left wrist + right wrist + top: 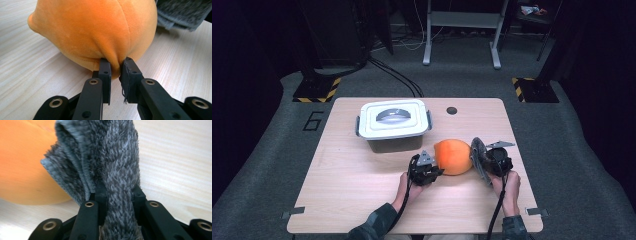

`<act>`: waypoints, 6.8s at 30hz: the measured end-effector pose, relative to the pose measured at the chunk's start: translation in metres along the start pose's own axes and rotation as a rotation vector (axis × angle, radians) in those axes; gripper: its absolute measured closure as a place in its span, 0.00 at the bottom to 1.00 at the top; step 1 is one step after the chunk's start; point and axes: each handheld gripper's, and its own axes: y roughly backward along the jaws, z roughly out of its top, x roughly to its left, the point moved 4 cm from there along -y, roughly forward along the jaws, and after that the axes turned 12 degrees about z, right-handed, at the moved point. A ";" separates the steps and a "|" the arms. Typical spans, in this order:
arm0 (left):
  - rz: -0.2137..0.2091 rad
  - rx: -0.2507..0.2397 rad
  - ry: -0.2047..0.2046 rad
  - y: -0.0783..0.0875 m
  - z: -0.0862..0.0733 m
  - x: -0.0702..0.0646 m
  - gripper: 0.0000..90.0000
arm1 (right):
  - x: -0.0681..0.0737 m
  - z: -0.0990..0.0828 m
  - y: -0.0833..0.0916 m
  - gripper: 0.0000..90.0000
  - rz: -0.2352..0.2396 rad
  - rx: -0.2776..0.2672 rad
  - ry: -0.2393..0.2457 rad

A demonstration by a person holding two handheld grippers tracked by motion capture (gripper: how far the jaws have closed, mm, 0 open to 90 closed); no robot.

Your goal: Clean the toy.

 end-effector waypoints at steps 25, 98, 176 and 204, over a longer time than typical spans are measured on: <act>0.128 -0.003 -0.081 0.003 0.002 -0.002 0.48 | 0.026 0.019 -0.005 0.82 0.038 -0.014 0.081; -0.018 -0.045 -0.028 0.012 0.010 -0.007 0.87 | 0.012 0.010 -0.008 0.82 -0.007 0.010 0.054; -0.040 -0.026 -0.054 0.007 0.010 -0.012 0.87 | 0.020 0.015 -0.004 0.82 -0.022 -0.023 0.082; -0.049 -0.027 -0.055 0.006 0.007 -0.011 0.87 | -0.009 -0.005 -0.033 0.82 -0.019 0.107 -0.003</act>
